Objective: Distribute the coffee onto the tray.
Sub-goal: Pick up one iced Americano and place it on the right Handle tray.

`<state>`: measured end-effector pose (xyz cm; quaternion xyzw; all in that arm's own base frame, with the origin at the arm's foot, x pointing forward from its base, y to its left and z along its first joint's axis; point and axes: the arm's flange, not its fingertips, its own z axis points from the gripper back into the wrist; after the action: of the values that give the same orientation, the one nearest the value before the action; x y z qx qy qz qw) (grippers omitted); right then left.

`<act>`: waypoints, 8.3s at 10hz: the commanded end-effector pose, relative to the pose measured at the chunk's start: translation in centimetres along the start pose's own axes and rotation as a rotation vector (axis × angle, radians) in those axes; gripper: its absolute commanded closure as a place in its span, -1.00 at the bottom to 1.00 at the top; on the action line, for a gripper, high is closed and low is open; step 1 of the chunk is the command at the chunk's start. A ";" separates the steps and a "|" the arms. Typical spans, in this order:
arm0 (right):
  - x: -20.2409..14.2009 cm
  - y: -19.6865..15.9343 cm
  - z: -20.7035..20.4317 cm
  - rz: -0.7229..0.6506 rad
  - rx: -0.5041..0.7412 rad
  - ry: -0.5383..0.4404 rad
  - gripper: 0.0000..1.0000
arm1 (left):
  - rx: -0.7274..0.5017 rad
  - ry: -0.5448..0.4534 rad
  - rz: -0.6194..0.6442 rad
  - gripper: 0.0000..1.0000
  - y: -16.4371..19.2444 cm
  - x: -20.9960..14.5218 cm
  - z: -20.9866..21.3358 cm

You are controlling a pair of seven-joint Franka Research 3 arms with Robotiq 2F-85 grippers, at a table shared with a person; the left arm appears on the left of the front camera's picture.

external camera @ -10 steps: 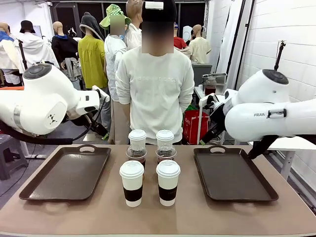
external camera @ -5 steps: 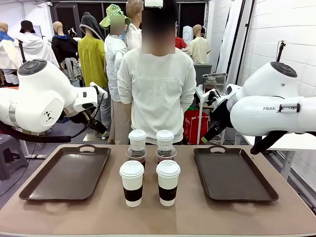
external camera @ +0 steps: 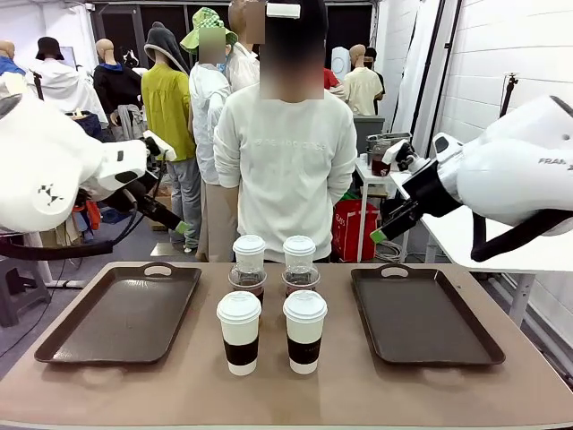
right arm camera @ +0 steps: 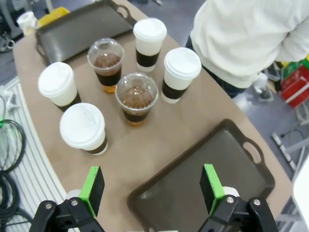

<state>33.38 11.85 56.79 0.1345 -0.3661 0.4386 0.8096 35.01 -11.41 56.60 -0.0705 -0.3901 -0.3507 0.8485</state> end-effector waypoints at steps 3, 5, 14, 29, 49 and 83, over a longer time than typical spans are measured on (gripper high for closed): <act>-0.9 -1.3 0.9 0.005 0.063 -0.080 -1.00 | -0.139 -0.120 0.060 -1.00 1.9 -2.9 1.1; -0.8 -1.8 0.6 0.013 0.068 -0.094 -1.00 | -0.166 -0.126 0.065 -1.00 2.0 -3.1 1.5; -0.9 -1.4 1.0 -0.002 0.045 -0.063 -1.00 | -0.131 -0.110 0.077 -1.00 2.6 -1.1 1.8; 0.2 -3.4 0.5 0.034 0.056 0.008 -1.00 | -0.131 -0.110 0.077 -1.00 2.6 -1.1 1.8; -4.8 -12.4 -10.2 0.282 0.382 -0.099 -1.00 | -0.131 -0.110 0.077 -1.00 2.6 -1.1 1.8; -14.3 -8.5 -32.4 0.180 0.663 -0.612 -1.00 | -0.131 -0.110 0.077 -1.00 2.6 -1.1 1.8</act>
<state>50.40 15.00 25.43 0.4692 -0.4232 0.5481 0.5481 35.10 -8.21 57.49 -0.1492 -0.4097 -0.3372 0.8343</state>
